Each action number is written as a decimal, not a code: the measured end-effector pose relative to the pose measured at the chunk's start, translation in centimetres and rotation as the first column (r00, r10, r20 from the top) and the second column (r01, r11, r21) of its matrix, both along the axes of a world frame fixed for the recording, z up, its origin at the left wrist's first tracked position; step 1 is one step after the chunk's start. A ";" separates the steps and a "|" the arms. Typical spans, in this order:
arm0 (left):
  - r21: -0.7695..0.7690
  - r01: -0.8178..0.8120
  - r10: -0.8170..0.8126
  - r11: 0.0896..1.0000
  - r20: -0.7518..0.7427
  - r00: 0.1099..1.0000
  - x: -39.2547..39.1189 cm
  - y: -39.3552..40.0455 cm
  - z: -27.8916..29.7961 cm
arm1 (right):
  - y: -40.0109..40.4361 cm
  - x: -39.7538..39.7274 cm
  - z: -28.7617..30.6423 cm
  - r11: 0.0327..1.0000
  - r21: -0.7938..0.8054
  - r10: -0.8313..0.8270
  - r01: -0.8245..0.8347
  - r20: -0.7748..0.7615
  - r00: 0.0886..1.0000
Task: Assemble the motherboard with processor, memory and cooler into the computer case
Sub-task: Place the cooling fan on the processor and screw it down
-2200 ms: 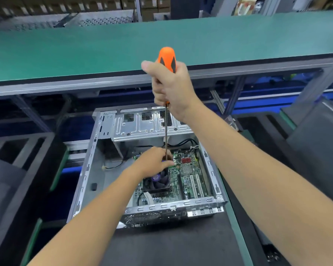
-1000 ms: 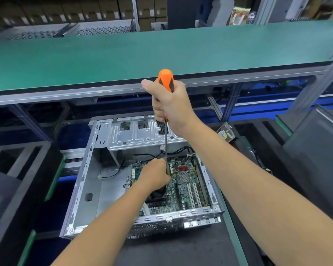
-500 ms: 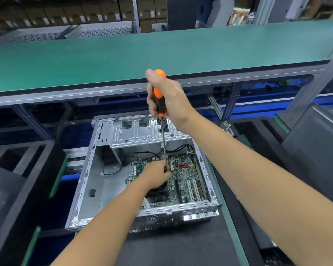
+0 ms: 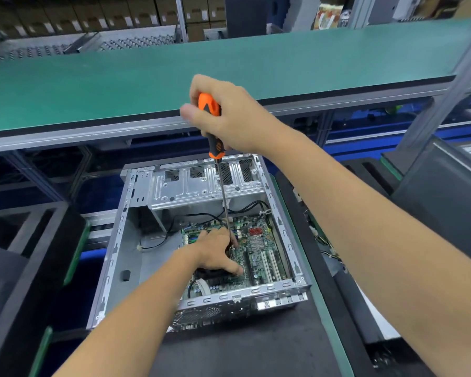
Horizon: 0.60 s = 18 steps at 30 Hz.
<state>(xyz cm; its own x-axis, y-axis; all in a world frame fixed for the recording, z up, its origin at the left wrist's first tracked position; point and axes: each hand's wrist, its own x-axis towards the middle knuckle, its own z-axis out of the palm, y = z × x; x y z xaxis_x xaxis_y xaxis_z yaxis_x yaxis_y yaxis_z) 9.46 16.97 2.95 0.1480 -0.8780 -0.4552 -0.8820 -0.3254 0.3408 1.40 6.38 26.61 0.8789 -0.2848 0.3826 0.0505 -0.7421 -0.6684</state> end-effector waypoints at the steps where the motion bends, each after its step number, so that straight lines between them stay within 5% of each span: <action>1: 0.002 0.000 0.000 1.000 0.002 1.000 -0.1 0.1 -0.1 | 0.1 0.2 0.3 1.000 0.014 0.007 -0.007 -0.020 1.000; 6: -0.020 0.005 -0.005 1.000 0.022 1.000 0.0 0.2 -0.1 | -0.2 0.7 1.9 0.999 -0.024 0.022 -0.026 -0.173 0.985; 15: 0.015 -0.012 0.014 1.000 -0.091 0.996 0.2 0.5 0.4 | 0.2 1.6 2.5 0.848 -0.510 -0.256 0.143 -0.157 0.954; 18: 0.018 -0.011 0.013 1.000 -0.092 0.996 0.1 0.6 0.5 | 0.1 1.7 2.6 0.895 -0.437 -0.224 0.092 -0.261 0.939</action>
<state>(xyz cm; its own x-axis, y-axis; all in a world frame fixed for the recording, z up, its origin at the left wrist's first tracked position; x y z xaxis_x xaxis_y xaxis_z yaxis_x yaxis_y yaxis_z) 9.53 17.54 3.41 0.1154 -0.8681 -0.4828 -0.8432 -0.3425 0.4143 3.08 6.51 29.24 0.9258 -0.3038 0.2248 -0.2422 -0.9336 -0.2642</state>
